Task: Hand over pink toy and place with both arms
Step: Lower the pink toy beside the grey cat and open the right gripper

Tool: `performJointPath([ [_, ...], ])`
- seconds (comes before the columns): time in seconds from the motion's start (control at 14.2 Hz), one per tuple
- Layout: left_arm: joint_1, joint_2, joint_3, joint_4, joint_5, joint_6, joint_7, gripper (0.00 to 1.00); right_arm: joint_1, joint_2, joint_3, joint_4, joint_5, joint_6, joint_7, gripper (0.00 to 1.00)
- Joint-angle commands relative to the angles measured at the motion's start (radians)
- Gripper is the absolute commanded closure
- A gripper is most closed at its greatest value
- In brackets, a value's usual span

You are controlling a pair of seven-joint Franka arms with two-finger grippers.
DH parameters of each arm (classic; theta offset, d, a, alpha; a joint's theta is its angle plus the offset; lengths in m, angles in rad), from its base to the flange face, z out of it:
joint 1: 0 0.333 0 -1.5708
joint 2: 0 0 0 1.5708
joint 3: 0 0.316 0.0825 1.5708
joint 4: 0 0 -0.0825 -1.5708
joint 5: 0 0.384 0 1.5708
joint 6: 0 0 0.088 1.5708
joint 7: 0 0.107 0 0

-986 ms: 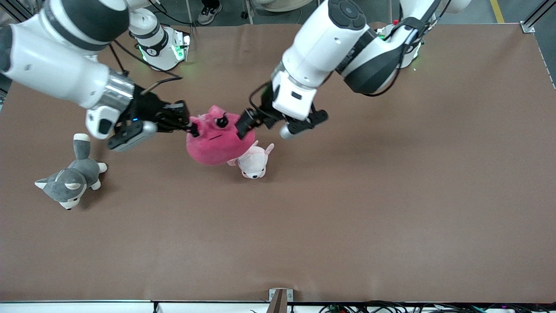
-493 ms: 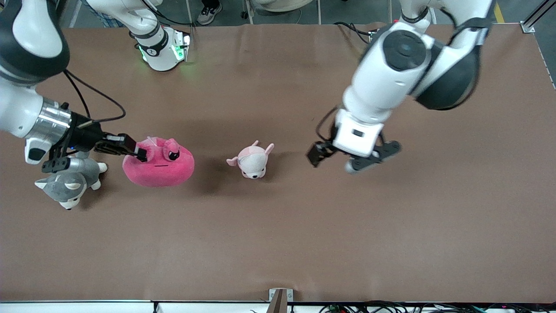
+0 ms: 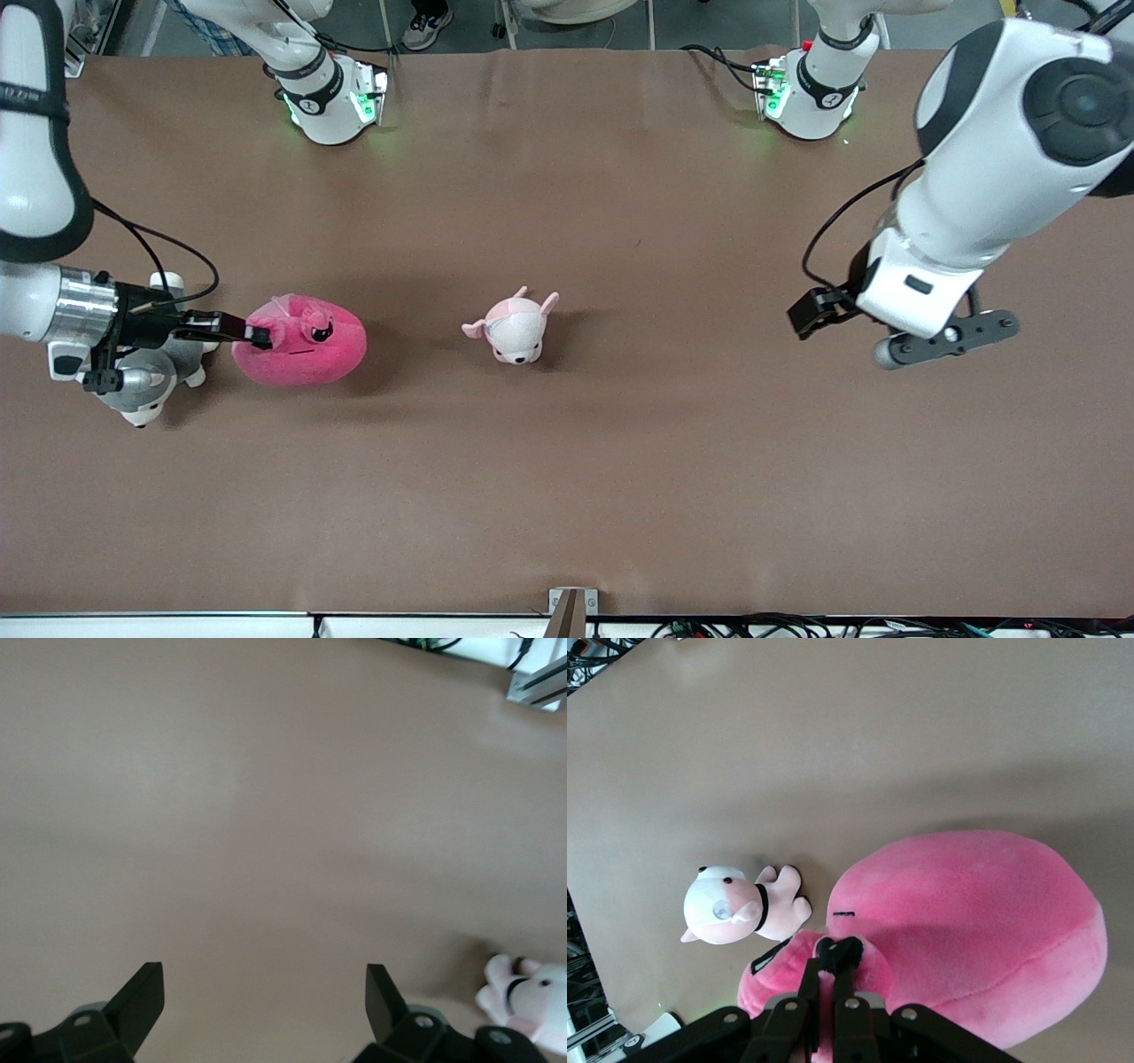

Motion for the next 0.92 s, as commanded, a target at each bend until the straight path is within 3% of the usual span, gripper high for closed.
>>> performJointPath([
  [0.0, 0.053, -0.046, -0.009, -0.02, 0.02, -0.07, 0.099, 0.0, -0.035, 0.035, 0.019, 0.018, 0.024, -0.021, -0.055, 1.0],
  [0.21, 0.128, -0.13, -0.006, -0.103, 0.002, -0.094, 0.198, 0.0, -0.043, 0.079, 0.02, 0.037, 0.028, -0.082, -0.065, 1.0],
  [0.56, 0.114, -0.275, 0.138, -0.272, -0.052, -0.055, 0.375, 0.0, -0.049, 0.134, 0.02, 0.057, 0.065, -0.136, -0.111, 0.99],
  [0.85, 0.119, -0.316, 0.197, -0.313, -0.105, -0.055, 0.473, 0.0, -0.064, 0.168, 0.02, 0.057, 0.102, -0.144, -0.128, 0.99],
])
